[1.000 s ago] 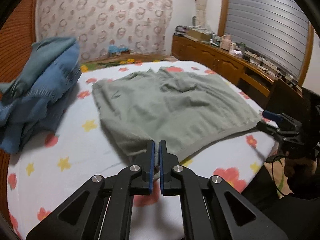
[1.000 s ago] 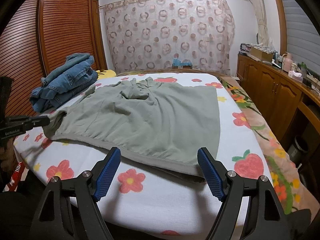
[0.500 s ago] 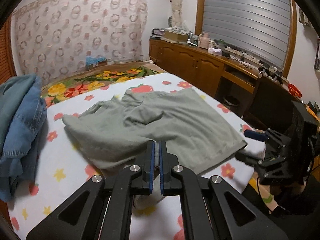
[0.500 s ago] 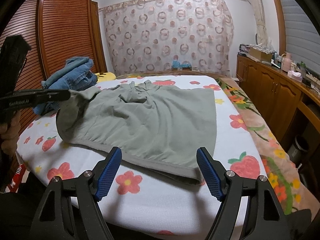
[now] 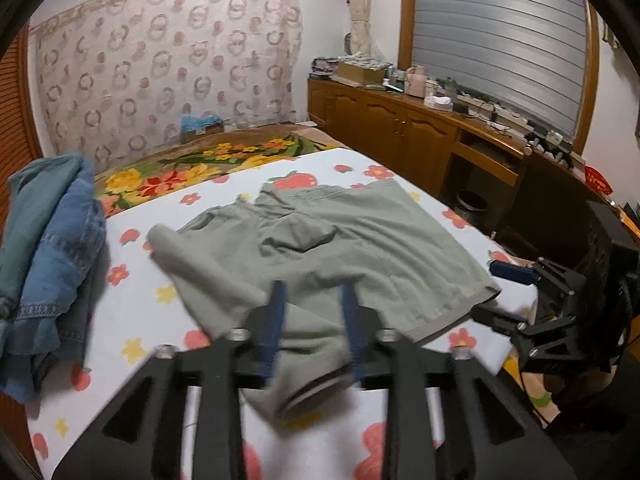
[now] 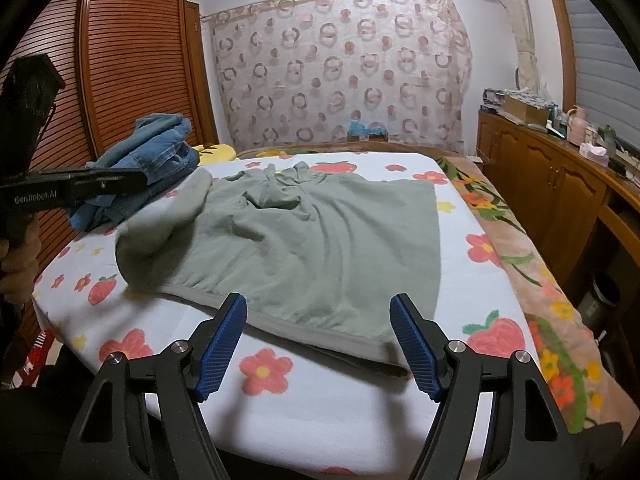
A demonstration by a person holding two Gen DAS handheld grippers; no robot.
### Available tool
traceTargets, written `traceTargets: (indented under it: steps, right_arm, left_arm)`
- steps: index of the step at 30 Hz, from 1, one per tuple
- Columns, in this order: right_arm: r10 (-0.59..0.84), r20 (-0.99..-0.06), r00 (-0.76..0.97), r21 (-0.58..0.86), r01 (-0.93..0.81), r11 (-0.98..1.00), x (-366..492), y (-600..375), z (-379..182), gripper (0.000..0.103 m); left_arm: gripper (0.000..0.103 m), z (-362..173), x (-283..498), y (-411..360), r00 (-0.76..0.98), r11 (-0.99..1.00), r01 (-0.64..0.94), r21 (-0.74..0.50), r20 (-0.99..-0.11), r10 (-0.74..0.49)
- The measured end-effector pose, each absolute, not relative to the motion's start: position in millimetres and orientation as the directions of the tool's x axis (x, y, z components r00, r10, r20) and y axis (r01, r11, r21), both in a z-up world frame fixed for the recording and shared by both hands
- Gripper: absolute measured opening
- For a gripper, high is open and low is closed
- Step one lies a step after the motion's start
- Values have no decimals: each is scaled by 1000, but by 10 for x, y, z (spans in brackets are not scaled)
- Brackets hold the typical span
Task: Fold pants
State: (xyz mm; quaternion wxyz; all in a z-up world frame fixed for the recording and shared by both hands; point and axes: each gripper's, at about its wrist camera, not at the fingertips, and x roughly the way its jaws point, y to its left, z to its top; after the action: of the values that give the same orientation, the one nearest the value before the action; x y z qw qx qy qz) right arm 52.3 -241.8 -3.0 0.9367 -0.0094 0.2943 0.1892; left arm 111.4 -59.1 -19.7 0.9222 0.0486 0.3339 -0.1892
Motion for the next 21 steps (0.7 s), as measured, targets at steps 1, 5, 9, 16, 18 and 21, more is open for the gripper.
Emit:
traceTargets:
  steps: [1,5,9,16,18,21]
  right_arm:
    - [353,-554,754,94,-365,926,536,-2400,-20,75]
    - [378,-548,746,92,-396,914,597,-2290,24,74]
    - [421,-543,727,101,-442,892,670,-2141,45,70]
    - [490,-568,662,123,-520,845,830,-1868,-53,65]
    - [505,-576,643,129,-539,833,879,-1812,-76,64]
    - [522,-592,614,127,-568,813,943,-1717,-120,60]
  left_arm:
    - [46,-211,1096,-546,709,925,377,-39,-631,-315]
    - [58,-298,1047,-383,713,935,352,-49,-634,-301]
    - [71,-454,1006,-229,702,940,333,-74,-646,-300]
    - [71,-737,904,-81,683,950,304,-72,-679,-270]
    - [71,-792,879,-61,677,951,301,-73,-686,-267]
    - [71,-860,856,-37,669,952,298,-74,-695,-263]
